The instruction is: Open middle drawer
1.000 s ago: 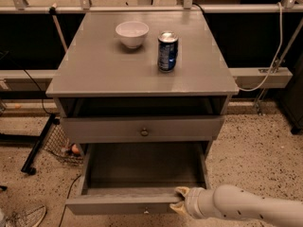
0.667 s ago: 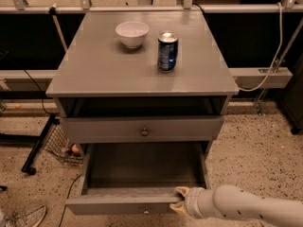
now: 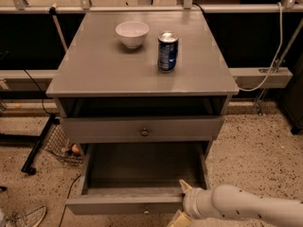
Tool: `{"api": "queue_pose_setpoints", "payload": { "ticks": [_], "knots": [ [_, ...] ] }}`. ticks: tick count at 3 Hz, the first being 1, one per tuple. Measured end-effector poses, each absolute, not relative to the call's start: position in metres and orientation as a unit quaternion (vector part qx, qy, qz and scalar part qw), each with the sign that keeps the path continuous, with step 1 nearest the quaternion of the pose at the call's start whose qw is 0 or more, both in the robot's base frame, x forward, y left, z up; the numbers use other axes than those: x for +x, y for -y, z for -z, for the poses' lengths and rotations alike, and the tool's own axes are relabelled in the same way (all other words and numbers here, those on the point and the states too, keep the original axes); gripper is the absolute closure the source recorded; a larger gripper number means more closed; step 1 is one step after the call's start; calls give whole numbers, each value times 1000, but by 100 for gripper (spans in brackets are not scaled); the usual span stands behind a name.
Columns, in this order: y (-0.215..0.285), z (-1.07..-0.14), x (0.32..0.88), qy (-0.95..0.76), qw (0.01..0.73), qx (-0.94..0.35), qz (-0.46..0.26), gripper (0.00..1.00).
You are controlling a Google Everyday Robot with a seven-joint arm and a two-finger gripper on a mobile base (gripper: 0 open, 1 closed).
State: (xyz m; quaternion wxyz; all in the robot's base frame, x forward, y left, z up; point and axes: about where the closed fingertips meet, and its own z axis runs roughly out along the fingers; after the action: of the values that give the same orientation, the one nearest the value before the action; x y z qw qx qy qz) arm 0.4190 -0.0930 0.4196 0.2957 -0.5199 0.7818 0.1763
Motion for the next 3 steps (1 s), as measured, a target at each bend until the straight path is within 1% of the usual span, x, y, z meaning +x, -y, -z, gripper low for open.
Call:
{"api": "queue_pose_setpoints", "payload": {
  "ticks": [1, 2, 3],
  "knots": [
    [97, -425, 422, -782, 299, -519, -172, 0],
    [120, -451, 426, -786, 319, -508, -148, 0],
    [160, -483, 428, -796, 342, -485, -119, 0]
  ]
}}
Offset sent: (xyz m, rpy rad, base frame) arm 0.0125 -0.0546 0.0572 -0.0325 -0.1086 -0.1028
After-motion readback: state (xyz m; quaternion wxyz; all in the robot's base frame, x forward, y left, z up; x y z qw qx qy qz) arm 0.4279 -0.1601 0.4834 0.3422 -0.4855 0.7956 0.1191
